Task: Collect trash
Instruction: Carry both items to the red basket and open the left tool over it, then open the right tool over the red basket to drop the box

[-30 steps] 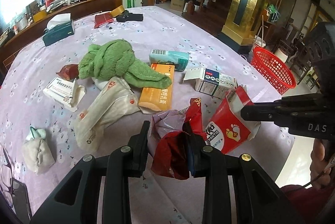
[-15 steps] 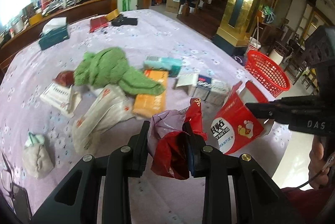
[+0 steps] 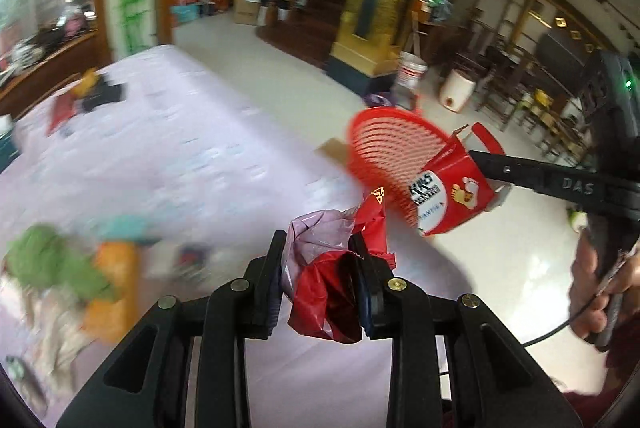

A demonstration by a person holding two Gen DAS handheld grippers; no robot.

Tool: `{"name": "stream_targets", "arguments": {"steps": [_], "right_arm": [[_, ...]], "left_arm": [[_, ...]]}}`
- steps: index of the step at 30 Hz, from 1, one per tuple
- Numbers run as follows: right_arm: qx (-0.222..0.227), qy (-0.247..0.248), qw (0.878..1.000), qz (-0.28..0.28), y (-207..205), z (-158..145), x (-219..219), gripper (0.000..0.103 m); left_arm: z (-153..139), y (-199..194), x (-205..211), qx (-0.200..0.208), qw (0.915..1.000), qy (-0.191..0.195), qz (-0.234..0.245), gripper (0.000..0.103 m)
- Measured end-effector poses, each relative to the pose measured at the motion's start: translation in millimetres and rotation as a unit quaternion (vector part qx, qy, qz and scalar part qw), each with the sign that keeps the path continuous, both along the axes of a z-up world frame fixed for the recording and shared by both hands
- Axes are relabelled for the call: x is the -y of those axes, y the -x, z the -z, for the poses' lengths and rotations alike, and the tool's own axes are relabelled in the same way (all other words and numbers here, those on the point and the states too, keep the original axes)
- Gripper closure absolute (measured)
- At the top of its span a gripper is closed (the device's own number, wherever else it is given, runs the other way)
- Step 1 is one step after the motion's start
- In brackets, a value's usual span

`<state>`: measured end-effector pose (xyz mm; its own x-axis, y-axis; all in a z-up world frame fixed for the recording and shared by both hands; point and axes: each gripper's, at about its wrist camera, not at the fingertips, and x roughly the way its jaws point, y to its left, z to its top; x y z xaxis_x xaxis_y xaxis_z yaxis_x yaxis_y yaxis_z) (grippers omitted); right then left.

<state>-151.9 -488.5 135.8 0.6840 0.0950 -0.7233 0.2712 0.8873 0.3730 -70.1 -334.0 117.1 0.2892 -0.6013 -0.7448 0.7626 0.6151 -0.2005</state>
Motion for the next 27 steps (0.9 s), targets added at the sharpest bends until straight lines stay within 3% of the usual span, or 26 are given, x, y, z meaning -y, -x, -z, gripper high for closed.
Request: {"name": "stream_targets", "arguments": {"steps": [6,11,12,14,16,18,23,27], "right_arm": [[0.001,0.019,0.998,0.064,11.5,-8.0,66.0,0.095],[-0.01,0.031,0.995,0.099,4.7,-6.2,107.1,0.095],[-0.011,0.032,0.994,0.102,3.9,-5.5,113.1,0.095],[-0.012,0.031,0.994,0.109,0.4,-4.2,126.8,0.094],[-0.021,0.028,0.993,0.111,-4.0,-0.4,139.1,0.093],[-0.022,0.013,0.994,0.109,-7.5,3.6,149.9,0.092],[-0.009,0.004,0.994,0.109,-2.9,-1.3,154.0,0.074],[0.003,0.001,0.995,0.104,1.5,-7.3,151.7,0.071]], "left_arm": [[1.8,-6.1,95.2,-0.023,0.9985,-0.008,0.05,0.074],[16.2,-18.7,149.5,-0.04,0.9982,-0.022,0.04,0.073],[18.8,-21.8,154.8,-0.039,0.9984,-0.022,0.034,0.071],[22.8,-29.8,168.3,-0.043,0.9985,-0.023,0.024,0.04],[23.7,-34.4,173.7,-0.045,0.9988,-0.017,0.013,0.032],[22.2,-35.5,177.1,-0.05,0.9986,-0.013,0.013,0.032],[14.9,-33.6,168.9,-0.042,0.9991,-0.009,0.004,0.032],[8.5,-27.9,156.6,-0.032,0.9995,-0.005,0.002,0.032]]}}
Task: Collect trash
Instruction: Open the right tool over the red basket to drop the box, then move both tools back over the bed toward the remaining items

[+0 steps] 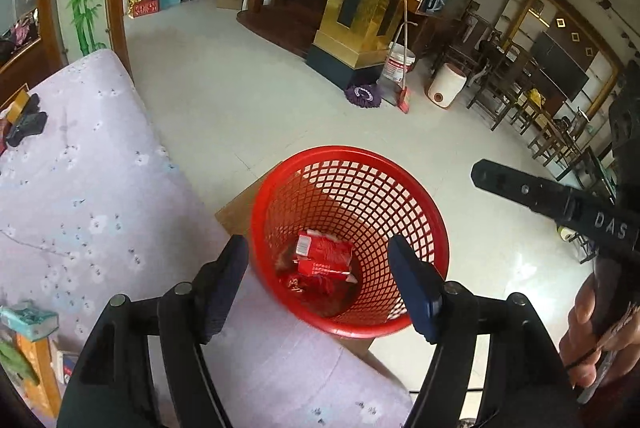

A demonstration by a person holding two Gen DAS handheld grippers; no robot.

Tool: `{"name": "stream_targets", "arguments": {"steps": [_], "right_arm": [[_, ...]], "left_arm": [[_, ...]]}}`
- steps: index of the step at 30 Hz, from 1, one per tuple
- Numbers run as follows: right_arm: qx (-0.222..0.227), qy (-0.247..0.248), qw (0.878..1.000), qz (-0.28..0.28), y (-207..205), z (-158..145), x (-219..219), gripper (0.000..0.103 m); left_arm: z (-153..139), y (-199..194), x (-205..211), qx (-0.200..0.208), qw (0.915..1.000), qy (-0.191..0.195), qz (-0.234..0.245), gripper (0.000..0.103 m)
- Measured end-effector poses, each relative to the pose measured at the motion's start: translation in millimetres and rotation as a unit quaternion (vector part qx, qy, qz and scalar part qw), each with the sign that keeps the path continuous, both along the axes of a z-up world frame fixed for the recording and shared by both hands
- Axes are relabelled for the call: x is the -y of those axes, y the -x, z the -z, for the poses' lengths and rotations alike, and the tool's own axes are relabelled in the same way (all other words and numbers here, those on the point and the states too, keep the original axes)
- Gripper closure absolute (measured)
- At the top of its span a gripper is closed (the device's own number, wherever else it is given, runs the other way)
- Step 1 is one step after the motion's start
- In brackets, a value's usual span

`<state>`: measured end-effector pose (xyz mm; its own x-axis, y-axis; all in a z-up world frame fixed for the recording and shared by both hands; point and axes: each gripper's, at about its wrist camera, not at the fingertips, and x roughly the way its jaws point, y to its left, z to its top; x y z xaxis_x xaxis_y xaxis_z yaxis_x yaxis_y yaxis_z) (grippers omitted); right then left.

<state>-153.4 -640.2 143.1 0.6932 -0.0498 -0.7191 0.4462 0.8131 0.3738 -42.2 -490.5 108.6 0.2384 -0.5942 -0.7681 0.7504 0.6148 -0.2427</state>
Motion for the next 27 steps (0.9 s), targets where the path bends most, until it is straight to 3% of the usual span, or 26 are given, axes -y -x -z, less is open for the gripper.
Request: {"name": "stream_targets", "arguments": {"steps": [4,8,15,27], "right_arm": [[0.008,-0.006,1.0,-0.002,4.9,-5.9,-5.6,0.069],[0.022,-0.01,1.0,-0.006,9.1,-15.8,-19.9,0.054],[0.024,-0.007,0.999,-0.045,-4.2,-22.2,-65.0,0.049],[-0.008,-0.023,0.989,-0.148,-51.8,1.5,-155.2,0.046]], "left_arm": [[-7.5,4.5,-24.5,-0.001,0.9999,0.012,-0.008,0.032],[-14.2,12.2,-54.5,0.014,0.9997,0.015,-0.015,0.032],[-17.8,15.0,-116.3,0.025,0.9985,0.019,-0.044,0.032],[-7.7,7.7,-230.9,0.031,0.9911,0.009,-0.129,0.033]]}}
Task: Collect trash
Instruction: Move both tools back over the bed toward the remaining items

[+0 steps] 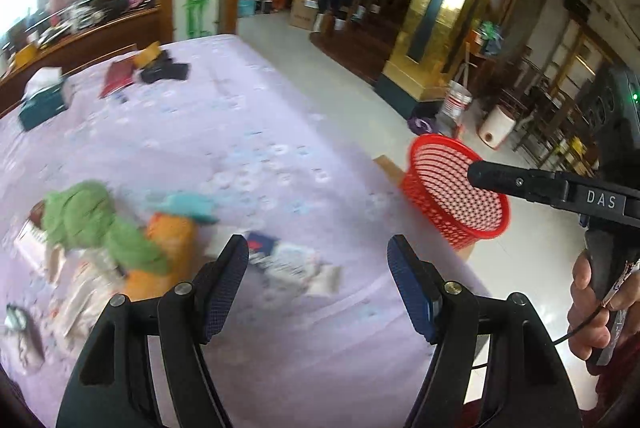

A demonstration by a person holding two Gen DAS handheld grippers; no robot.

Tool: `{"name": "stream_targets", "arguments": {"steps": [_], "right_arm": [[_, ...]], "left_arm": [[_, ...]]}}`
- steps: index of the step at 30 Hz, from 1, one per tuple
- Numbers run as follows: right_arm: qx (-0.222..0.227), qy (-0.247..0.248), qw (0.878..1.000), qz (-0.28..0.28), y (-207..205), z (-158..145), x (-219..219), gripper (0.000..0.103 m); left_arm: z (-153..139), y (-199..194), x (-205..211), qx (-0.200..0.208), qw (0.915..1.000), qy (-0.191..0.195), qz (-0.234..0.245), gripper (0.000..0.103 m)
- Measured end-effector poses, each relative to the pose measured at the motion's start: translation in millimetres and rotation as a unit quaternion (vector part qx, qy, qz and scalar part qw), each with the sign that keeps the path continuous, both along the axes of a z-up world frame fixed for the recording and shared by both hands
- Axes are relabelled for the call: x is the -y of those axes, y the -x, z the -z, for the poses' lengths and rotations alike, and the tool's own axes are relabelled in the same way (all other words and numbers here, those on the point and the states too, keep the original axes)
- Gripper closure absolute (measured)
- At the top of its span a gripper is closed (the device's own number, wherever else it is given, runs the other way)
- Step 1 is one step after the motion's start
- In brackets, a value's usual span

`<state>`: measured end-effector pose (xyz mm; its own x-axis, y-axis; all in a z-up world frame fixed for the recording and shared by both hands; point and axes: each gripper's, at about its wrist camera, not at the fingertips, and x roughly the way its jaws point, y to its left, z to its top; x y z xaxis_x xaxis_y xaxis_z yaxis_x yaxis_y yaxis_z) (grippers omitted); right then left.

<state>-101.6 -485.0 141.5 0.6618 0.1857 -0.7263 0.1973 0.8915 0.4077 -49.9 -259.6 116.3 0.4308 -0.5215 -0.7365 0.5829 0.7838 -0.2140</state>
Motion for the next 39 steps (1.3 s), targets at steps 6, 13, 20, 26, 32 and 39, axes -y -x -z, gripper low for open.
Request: {"name": "stream_targets", "arguments": {"steps": [6,13,20,26,32,39], "right_arm": [[-0.016,-0.003,0.999,-0.041,-21.8,12.1,-36.6,0.043],[-0.031,-0.001,0.996,-0.078,-43.8,22.6,-72.5,0.042],[-0.043,0.005,0.993,-0.11,-66.6,34.0,-97.4,0.036],[-0.059,0.015,0.988,-0.143,-91.8,51.7,-115.5,0.034],[-0.076,0.064,0.975,-0.198,-121.2,72.3,-140.3,0.026],[-0.104,0.163,0.944,-0.269,-122.9,97.8,-169.8,0.027]], "left_arm": [[4.8,-5.9,-47.7,0.0,0.999,-0.005,-0.044,0.033],[8.6,-9.1,-97.8,-0.003,0.9961,-0.003,-0.088,0.033],[10.5,-10.3,-157.6,-0.005,0.9891,-0.002,-0.147,0.032],[19.8,-7.3,-219.8,-0.01,0.9785,-0.02,-0.205,0.032],[36.4,-9.3,-265.8,-0.027,0.97,-0.045,-0.238,0.032],[56.5,-25.3,-297.5,-0.054,0.9647,-0.058,-0.251,0.032]]}}
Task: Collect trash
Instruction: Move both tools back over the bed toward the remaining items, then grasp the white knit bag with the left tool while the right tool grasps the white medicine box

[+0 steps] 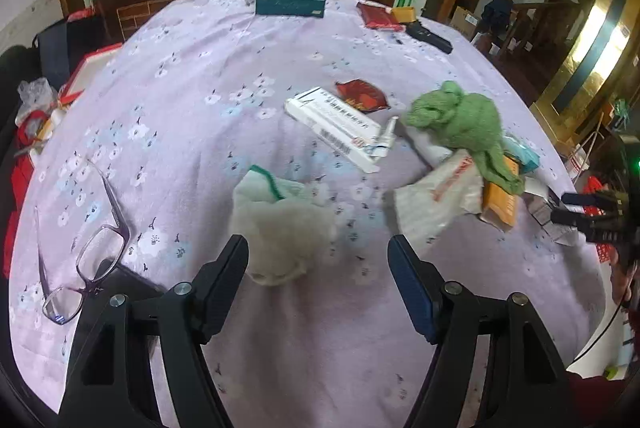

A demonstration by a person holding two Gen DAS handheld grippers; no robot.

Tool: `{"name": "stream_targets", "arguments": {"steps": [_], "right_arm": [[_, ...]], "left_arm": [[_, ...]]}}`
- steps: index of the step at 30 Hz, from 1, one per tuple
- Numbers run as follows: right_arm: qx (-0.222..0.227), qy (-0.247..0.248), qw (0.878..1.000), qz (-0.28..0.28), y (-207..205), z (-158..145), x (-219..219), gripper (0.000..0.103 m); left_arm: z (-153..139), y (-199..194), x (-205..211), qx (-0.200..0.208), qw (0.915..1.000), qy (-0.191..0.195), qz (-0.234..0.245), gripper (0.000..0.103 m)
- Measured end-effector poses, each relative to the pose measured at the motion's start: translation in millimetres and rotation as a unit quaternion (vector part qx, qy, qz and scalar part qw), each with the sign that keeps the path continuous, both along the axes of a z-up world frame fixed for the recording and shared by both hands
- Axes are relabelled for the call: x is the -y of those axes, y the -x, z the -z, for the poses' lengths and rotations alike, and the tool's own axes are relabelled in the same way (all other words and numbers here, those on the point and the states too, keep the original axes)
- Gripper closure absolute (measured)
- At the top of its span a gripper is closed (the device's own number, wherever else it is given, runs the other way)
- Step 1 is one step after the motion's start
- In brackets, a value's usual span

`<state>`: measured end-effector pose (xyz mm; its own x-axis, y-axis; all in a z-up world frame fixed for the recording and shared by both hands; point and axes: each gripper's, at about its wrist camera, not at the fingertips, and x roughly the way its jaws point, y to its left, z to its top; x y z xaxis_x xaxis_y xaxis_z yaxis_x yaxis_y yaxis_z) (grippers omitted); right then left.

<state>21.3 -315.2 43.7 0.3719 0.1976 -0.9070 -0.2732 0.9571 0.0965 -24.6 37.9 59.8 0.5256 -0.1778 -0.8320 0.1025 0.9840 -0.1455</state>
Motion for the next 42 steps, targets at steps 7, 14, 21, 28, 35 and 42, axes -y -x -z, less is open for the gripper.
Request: {"name": "stream_targets", "arguments": {"steps": [7,14,21,28,35,42], "right_arm": [[-0.012,0.017,1.0,0.017,15.3,9.0,-8.2,0.061],[0.001,-0.035,0.998,0.059,48.0,-16.3,-6.6,0.061],[0.025,-0.08,0.992,0.092,67.9,-44.6,-8.0,0.061],[0.053,-0.091,0.987,0.117,79.4,-62.3,-10.2,0.061],[0.073,-0.089,0.985,0.129,88.2,-71.1,-12.5,0.061],[0.084,-0.097,0.979,0.157,99.0,-75.5,5.2,0.061]], "left_arm": [[22.8,-27.8,-6.4,-0.032,0.9993,-0.014,-0.009,0.032],[48.0,-38.1,-8.9,-0.056,0.9975,-0.025,-0.035,0.042],[34.9,-36.4,-5.7,-0.029,0.9978,-0.014,-0.058,0.071],[-18.2,-10.3,46.1,0.055,0.9984,0.004,-0.014,0.071],[-47.5,17.4,122.9,0.088,0.9936,0.02,0.069,0.071],[-54.0,26.4,174.9,0.09,0.9879,0.013,0.126,0.071]]}}
